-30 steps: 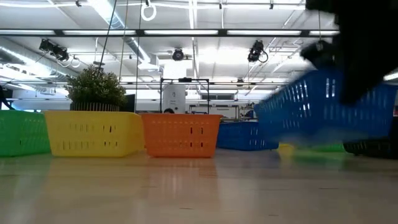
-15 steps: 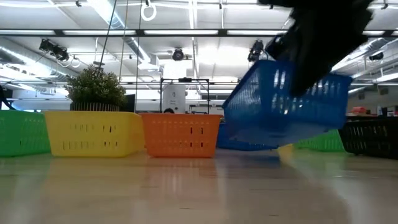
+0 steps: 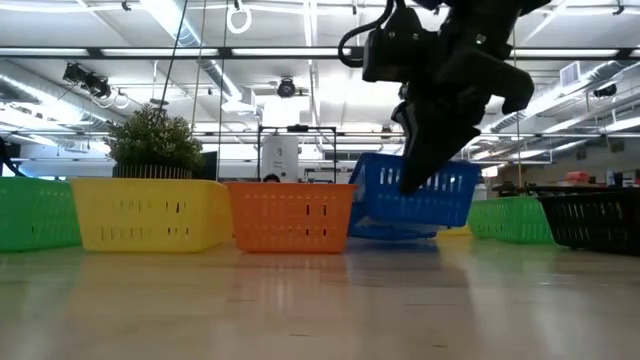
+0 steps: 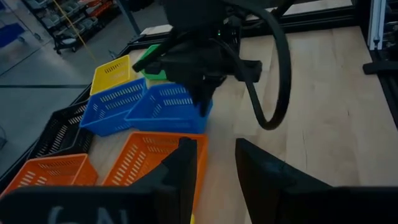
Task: Stack baskets by color
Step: Adjust the bottom blue bin, then adjust the bottom black bin
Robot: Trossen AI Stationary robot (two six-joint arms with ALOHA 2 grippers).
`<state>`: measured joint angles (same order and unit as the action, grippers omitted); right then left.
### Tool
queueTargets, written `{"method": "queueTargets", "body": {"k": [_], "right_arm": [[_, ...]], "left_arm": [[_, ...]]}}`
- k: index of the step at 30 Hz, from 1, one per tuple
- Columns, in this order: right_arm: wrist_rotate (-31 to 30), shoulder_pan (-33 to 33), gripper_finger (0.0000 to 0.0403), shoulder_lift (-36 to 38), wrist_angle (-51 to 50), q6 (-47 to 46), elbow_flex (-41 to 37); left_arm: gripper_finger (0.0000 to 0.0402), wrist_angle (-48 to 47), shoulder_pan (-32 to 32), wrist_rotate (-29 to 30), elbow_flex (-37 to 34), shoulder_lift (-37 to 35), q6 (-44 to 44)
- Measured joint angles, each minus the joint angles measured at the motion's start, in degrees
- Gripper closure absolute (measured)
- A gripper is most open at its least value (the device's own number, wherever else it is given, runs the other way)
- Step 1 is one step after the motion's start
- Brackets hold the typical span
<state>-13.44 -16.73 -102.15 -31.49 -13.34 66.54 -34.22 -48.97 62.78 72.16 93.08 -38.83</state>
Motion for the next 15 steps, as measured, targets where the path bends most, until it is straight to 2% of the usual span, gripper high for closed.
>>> {"method": "queueTargets", "body": {"k": [4,9,15], "right_arm": [[0.1,0.5,0.0366,0.0,-0.1,3.1,0.0],[5.6,-0.7,0.0318,0.0,-0.1,2.2,0.0],[1.6,-3.8,0.0272,0.7,-0.6,4.1,0.0]], "left_arm": [[0.0285,0.0,0.0,0.0,0.0,0.0,0.0],[0.0285,0.0,0.0,0.0,0.0,0.0,0.0],[0.0285,0.0,0.0,0.1,0.0,0.0,0.0]]}}
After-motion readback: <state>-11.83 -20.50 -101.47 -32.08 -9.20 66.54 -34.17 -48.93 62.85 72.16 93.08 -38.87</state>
